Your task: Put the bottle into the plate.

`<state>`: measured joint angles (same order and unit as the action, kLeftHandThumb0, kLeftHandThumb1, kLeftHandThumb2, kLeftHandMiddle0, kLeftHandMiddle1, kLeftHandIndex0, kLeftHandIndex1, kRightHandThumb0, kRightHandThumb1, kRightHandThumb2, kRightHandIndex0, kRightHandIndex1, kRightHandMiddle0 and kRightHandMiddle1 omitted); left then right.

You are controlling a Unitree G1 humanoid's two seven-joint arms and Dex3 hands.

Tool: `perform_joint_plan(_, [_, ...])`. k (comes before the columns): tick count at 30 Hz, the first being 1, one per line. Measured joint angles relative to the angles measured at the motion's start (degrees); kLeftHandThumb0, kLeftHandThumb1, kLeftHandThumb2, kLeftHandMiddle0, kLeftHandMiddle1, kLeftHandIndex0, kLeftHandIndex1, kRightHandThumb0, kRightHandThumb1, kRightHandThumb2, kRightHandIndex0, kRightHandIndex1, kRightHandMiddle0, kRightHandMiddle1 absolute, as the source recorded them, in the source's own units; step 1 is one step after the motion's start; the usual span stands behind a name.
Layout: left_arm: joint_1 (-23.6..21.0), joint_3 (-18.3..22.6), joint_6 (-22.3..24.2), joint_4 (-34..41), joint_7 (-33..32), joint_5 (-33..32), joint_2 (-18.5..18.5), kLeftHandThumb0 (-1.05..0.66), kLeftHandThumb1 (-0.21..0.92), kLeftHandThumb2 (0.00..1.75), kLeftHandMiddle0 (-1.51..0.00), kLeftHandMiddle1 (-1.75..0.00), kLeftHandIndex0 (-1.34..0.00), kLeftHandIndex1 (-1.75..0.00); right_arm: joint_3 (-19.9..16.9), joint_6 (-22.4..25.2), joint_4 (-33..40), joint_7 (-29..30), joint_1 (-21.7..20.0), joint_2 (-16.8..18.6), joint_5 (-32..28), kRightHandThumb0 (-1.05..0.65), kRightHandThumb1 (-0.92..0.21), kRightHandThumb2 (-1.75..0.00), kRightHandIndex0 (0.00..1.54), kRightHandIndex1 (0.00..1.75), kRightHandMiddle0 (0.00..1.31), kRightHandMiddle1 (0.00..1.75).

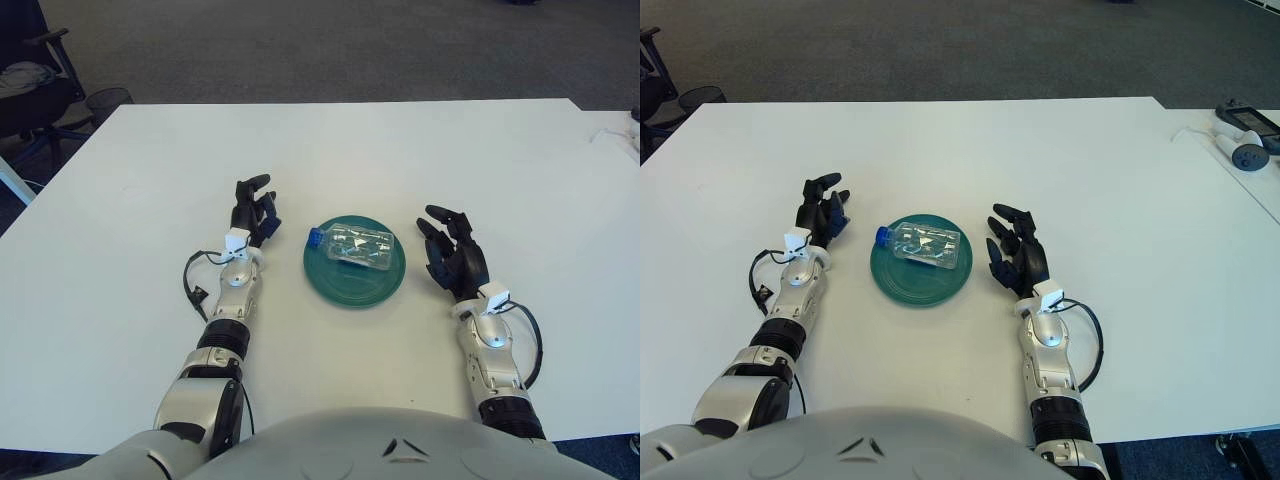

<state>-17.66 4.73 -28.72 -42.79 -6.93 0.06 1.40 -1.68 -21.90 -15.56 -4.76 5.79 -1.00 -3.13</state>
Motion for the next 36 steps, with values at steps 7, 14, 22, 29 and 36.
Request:
perform_joint_plan(7, [-0.8,-0.2,-3.5,-4.0,0.0,1.7,0.5,-0.63,0.92,0.74,-0.38,-0.65,-0.16,-1.19,0.0,0.2,0.0,-0.1,0.0,-0.1,-0.1,-0.64,-0.92,-0.50,0.35,0.17,0.00,0.86])
perform_joint_plan(14, [-1.9,-0.9,-6.1,-7.3,0.0,3.4,1.3,-0.62,0.92,0.71,-0.38,-0.66,-0.14,-1.18,0.0,0.7,0.2,-0.1,0.0,-0.1,-0.2,-0.65,-0.92,-0.49,0.36,0.17,0.00,0.87])
perform_joint_plan(22, [-1.9,-1.3,-6.5,-8.2,0.0,3.6,0.9,-0.58,0.92,0.68,-0.39,-0.85,-0.16,-1.22,-0.1,1.3,0.6,-0.1,0.1,-0.1,-0.3,-0.64,-0.92,-0.48,0.36,0.17,0.00,0.89])
perform_joint_plan(29, [-1.9,-0.9,-6.1,-9.2,-1.1,3.2,0.0,-0.38,0.89,0.58,-0.40,-1.23,-0.22,-1.69,-0.2,1.5,0.7,-0.1,0.2,-0.1,-0.4,-0.64,-0.91,-0.47,0.36,0.17,0.00,0.91])
perform_joint_plan(36, [-1.8,-0.4,-5.8,-9.1,-1.9,2.9,-0.7,-0.36,0.85,0.62,-0.41,-1.25,-0.24,-1.74,-0.3,1.6,0.8,0.0,0.2,-0.1,-0.4,-0.63,-0.92,-0.48,0.36,0.17,0.00,0.91])
